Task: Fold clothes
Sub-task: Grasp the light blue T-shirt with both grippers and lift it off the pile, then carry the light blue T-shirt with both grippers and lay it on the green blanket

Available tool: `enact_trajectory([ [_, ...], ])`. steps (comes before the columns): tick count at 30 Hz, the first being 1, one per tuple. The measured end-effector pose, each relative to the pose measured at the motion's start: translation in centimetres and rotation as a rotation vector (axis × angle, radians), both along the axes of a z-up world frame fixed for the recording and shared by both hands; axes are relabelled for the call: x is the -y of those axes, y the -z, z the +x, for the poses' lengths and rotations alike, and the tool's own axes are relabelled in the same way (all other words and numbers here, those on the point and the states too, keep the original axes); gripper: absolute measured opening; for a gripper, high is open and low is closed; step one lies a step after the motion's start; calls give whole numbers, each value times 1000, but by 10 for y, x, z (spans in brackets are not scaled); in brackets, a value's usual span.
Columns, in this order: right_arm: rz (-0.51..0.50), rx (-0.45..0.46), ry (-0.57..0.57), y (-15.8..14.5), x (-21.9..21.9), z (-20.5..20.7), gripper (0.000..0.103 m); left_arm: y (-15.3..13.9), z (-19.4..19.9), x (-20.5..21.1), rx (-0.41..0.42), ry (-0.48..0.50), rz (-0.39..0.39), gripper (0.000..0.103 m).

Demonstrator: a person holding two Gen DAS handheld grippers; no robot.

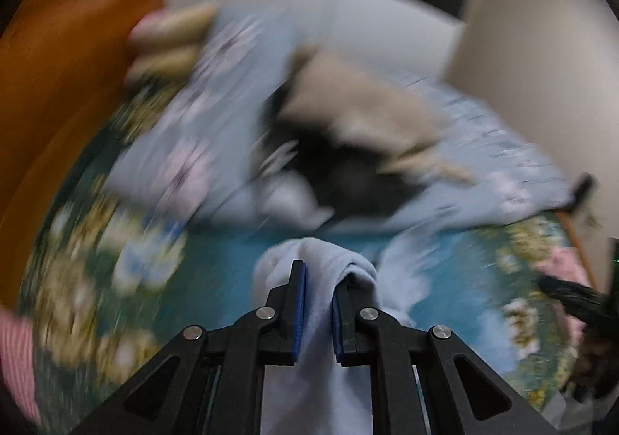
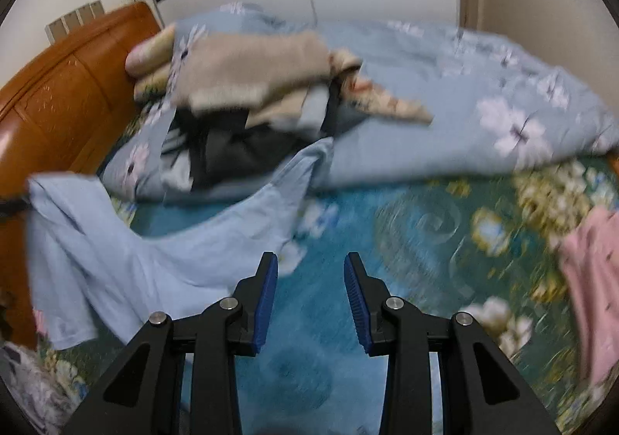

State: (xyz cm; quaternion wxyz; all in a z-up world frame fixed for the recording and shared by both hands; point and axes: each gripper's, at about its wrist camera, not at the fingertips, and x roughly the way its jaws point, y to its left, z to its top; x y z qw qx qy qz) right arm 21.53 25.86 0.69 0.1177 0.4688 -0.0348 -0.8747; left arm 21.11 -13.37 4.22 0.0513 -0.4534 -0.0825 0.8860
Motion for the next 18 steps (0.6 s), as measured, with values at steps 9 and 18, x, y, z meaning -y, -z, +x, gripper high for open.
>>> enact_trajectory([
  [9, -26, 178, -152, 57, 43, 9, 37, 79, 28, 86, 162, -300, 125, 16],
  [18, -98, 411, -343, 128, 149, -15, 50, 89, 51, 91, 182, -312, 204, 61],
])
